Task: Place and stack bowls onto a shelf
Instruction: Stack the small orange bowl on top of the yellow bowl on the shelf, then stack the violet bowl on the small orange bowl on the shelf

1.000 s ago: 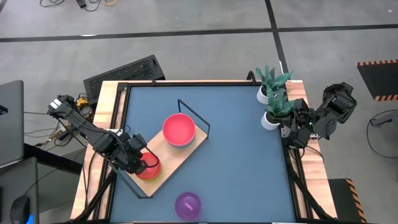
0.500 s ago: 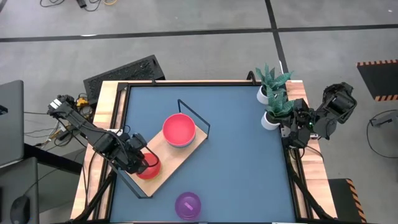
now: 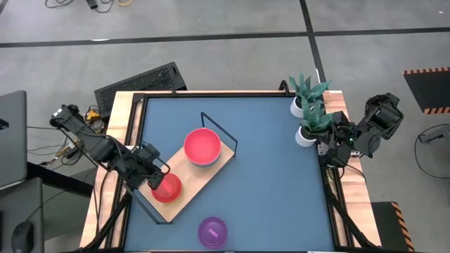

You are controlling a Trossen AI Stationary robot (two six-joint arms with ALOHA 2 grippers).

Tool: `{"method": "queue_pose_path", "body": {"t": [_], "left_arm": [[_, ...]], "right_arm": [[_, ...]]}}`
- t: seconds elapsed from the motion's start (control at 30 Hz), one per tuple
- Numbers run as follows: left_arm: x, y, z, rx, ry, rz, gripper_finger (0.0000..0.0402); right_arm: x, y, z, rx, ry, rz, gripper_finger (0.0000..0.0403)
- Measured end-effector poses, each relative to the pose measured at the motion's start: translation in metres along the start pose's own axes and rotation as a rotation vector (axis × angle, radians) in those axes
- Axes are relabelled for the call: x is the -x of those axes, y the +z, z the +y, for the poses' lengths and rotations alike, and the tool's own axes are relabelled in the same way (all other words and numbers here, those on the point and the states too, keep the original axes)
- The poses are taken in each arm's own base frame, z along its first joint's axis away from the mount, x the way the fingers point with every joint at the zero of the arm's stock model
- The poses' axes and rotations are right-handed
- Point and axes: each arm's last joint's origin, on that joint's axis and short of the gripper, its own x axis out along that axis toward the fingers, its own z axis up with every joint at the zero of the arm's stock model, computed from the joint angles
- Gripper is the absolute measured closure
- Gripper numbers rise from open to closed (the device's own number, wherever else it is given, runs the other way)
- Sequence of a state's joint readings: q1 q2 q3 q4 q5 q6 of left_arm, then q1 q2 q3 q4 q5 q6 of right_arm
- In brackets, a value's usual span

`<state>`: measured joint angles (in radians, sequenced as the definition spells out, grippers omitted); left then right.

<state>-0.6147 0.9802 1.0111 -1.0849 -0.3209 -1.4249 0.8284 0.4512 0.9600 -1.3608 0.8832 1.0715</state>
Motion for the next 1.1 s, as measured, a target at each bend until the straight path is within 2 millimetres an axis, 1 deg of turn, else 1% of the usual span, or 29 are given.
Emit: {"method": "queue_pose_path", "body": {"t": [0.13, 0.17, 0.2, 0.33, 0.47, 0.6, 0.77, 0.83, 0.9, 1.03, 1.1], "left_arm": [[-0.001, 0.000, 0.000, -0.043, 0.008, 0.004, 0.0375], [-0.002, -0.001, -0.001, -0.051, 0.009, 0.004, 0.0388], [-0.003, -0.001, -0.002, -0.058, 0.011, 0.006, 0.0392], [-0.008, -0.004, -0.002, -0.083, 0.028, 0.050, 0.0400], [-0.023, -0.012, 0.008, -0.065, 0.076, 0.121, 0.0401], [-0.036, -0.018, 0.015, -0.052, 0.086, 0.136, 0.0401], [-0.038, -0.019, 0.012, -0.052, 0.045, 0.131, 0.0401], [-0.037, -0.018, 0.009, -0.039, -0.006, 0.123, 0.0401], [-0.035, -0.015, 0.002, -0.017, -0.087, 0.075, 0.0401], [-0.031, -0.006, -0.021, 0.016, -0.301, -0.091, 0.0401], [-0.030, 0.000, -0.036, 0.011, -0.413, -0.188, 0.0400]], "right_arm": [[0.000, 0.000, 0.000, -0.005, 0.003, 0.000, 0.0314], [0.000, 0.000, 0.000, -0.005, 0.004, 0.000, 0.0314], [0.000, 0.000, 0.000, -0.005, 0.004, 0.000, 0.0314], [0.000, 0.000, 0.000, -0.007, 0.004, 0.000, 0.0314], [0.000, 0.000, 0.001, -0.007, 0.004, -0.001, 0.0314], [0.000, 0.000, 0.001, -0.009, 0.004, -0.001, 0.0314], [0.000, 0.000, 0.001, -0.010, 0.005, -0.001, 0.0314], [0.000, 0.000, 0.001, -0.009, 0.005, -0.001, 0.0314], [0.000, 0.000, 0.001, -0.009, 0.004, -0.001, 0.0314], [0.000, 0.000, 0.001, -0.009, 0.004, -0.001, 0.0314], [0.000, 0.000, 0.001, -0.008, 0.004, -0.001, 0.0314]]}}
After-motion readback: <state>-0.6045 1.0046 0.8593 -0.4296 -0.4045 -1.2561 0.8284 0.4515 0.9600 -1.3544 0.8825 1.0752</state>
